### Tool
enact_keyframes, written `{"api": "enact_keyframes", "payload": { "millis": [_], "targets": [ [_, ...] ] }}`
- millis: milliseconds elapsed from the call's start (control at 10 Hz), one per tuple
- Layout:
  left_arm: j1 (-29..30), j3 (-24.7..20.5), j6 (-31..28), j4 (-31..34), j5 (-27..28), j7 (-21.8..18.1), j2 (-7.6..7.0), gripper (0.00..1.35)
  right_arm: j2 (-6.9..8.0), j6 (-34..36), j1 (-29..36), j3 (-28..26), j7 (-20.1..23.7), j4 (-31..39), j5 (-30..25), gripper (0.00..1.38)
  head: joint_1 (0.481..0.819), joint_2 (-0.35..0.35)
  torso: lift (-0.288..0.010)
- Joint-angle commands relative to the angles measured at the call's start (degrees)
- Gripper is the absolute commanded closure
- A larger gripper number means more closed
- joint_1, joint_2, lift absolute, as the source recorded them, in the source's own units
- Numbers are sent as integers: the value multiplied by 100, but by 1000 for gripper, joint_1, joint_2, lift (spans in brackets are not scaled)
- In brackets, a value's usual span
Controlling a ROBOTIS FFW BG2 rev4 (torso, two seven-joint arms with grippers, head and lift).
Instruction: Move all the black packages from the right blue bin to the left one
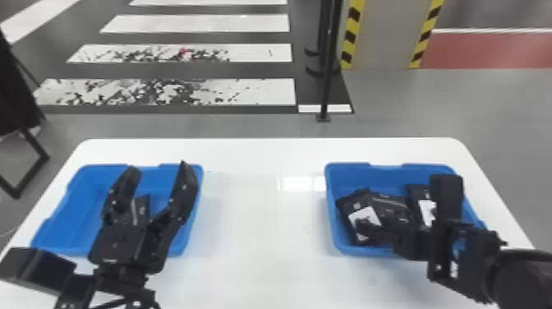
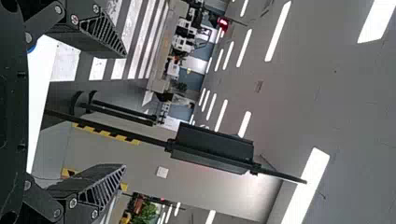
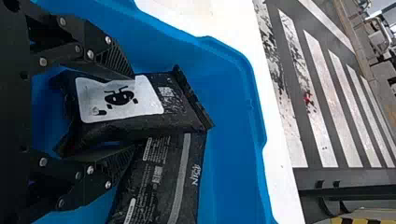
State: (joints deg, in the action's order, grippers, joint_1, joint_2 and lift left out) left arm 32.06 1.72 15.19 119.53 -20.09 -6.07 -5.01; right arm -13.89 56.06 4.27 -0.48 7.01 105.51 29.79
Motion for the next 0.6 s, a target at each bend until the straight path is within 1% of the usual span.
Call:
{"api": "enact_keyframes", "payload": {
  "millis": [0, 200, 300, 400, 500],
  "targets": [
    [0, 0, 0, -7, -2, 0, 0, 217, 0, -94, 22, 2, 2, -12, 48, 1165, 695, 34, -132],
    [-14, 0, 0, -21, -2, 0, 0, 217, 9, -572, 93, 2, 54, -194, 311, 1191, 695, 37, -132],
    [-14, 0, 0, -21, -2, -9, 0, 217, 18, -741, 191, -9, 54, -208, 528, 1193, 695, 41, -132],
    [-14, 0, 14, -35, -14, -9, 0, 217, 44, -938, 289, -124, 54, -251, 654, 1194, 695, 45, -132],
    [0, 11, 42, -35, -71, -9, 0, 217, 44, -994, 416, -249, 98, -180, 711, 1194, 695, 47, -132]
  ]
}}
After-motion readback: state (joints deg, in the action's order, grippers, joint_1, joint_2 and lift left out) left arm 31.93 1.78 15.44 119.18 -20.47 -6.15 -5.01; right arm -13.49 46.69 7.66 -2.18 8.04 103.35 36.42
